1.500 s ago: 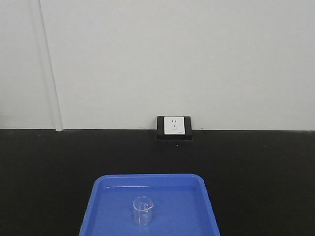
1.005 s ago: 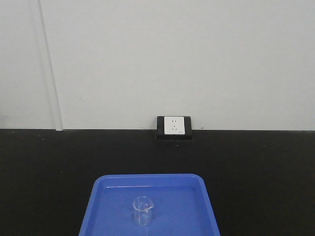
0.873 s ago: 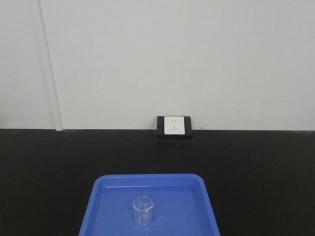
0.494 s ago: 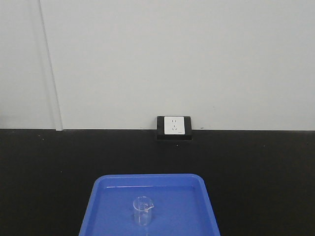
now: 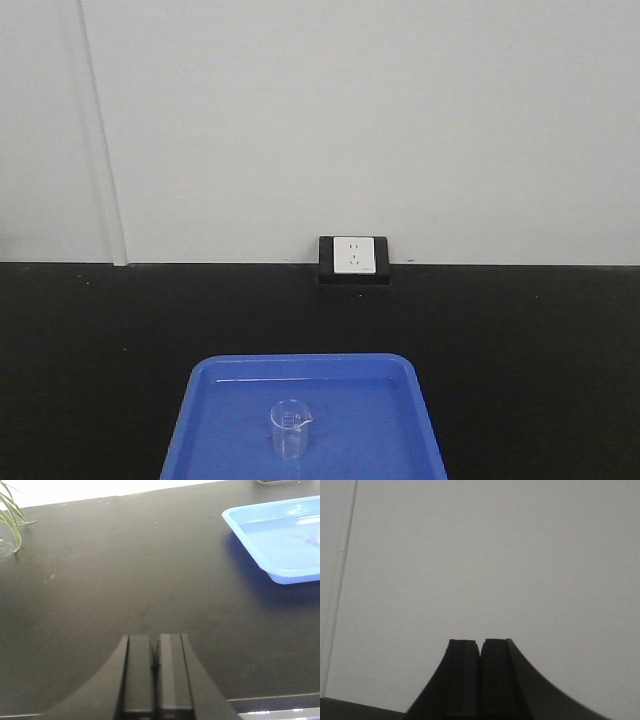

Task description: Move beaker to silver tray on left bench

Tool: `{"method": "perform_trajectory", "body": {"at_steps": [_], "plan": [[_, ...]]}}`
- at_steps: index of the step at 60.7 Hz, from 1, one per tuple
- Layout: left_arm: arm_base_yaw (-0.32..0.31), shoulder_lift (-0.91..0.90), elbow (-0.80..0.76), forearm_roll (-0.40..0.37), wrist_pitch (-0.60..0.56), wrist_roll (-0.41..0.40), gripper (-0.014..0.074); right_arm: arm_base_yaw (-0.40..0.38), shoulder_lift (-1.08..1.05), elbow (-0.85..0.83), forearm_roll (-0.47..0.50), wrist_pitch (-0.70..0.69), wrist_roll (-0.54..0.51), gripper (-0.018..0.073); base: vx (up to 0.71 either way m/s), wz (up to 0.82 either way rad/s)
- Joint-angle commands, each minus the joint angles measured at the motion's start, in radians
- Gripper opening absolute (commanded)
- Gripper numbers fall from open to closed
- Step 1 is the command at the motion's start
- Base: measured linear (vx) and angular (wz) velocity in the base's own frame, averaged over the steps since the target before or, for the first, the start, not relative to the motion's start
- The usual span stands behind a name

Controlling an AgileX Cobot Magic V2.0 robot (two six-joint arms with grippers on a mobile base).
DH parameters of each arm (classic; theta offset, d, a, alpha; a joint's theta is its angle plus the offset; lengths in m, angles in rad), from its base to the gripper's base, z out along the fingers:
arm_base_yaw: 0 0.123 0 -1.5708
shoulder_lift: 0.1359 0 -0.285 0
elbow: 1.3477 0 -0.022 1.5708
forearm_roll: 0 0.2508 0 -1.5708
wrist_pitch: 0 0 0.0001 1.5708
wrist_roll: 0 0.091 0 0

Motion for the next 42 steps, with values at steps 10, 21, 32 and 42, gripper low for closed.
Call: {"method": "perform_trajectory", "body": {"at_steps": [10,21,32,42], "plan": [[-0.006,-0.007,0.02,-0.003,-0.075,-0.002,0.0001,-0.005,0.427,-0.282,-0.001,-0.031,0.028,-0.0011,0.0,0.0],[-0.006,-0.007,0.02,-0.003,-0.075,-0.002,0.0001,-0.005,0.609,-0.312,-0.001,-0.033,0.137,-0.0011,0.0,0.0],[-0.006,-0.007,0.02,-0.003,-0.075,-0.002,0.0001,-0.005,0.699,-0.312,-0.002,-0.032,0.144,0.0012,0.0,0.0],[-0.006,-0.007,0.02,-0.003,-0.075,-0.002,0.0001,-0.005,0.738,-0.312,-0.003,-0.038,0.144,0.0122,0.0,0.0]]}}
